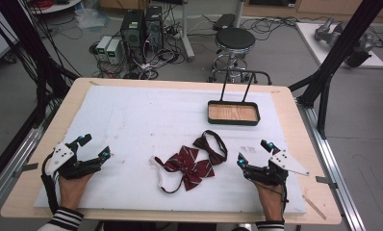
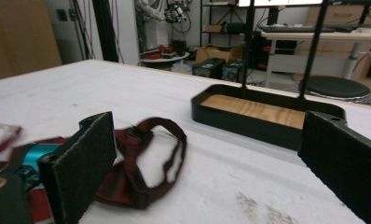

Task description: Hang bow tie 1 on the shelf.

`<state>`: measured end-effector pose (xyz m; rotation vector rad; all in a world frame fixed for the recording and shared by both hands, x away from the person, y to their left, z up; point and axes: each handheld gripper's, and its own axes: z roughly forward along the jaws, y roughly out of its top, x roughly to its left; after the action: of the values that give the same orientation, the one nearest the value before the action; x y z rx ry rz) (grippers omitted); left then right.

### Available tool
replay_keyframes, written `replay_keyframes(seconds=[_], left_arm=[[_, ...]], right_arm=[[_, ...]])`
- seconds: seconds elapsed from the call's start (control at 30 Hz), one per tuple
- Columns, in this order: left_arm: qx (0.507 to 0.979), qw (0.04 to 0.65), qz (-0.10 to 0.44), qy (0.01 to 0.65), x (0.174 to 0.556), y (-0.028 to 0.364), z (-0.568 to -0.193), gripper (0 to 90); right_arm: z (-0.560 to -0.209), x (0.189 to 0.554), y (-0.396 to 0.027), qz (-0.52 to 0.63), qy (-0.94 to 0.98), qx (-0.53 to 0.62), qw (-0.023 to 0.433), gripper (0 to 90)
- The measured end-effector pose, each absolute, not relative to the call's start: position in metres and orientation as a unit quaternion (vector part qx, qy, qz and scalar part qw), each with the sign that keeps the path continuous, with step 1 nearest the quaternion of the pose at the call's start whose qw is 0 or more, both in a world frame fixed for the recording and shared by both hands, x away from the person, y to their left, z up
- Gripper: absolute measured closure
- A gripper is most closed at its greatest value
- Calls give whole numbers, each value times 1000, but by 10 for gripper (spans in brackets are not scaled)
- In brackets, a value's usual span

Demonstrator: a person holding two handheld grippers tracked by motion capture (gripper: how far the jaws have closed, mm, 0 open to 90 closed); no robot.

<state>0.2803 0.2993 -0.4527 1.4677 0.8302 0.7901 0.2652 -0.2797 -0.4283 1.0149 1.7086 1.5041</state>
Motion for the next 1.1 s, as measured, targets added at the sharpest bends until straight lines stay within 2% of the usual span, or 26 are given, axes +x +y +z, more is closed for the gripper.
replay_keyframes(seconds=[0.27, 0.5, 0.57, 0.83, 0.93, 1.1], left_arm=[[629, 599, 341, 360, 280, 299, -453, 150], [629, 599, 340, 360, 280, 300, -453, 150], [628, 599, 341, 360, 280, 300, -453, 150], [627, 600, 341, 361, 280, 300, -453, 150], [627, 600, 341, 362, 280, 300, -453, 150], [628, 600, 342, 360, 280, 300, -453, 150]], right_arm=[[-389, 263, -249, 560, 698, 354, 272, 37], [-369, 267, -230, 537, 735, 340, 238, 39], [-364, 268, -218, 523, 760, 324, 211, 41], [-358, 273, -187, 486, 806, 294, 166, 60], [-358, 274, -178, 471, 818, 286, 166, 60], [-363, 280, -159, 448, 835, 288, 139, 60]])
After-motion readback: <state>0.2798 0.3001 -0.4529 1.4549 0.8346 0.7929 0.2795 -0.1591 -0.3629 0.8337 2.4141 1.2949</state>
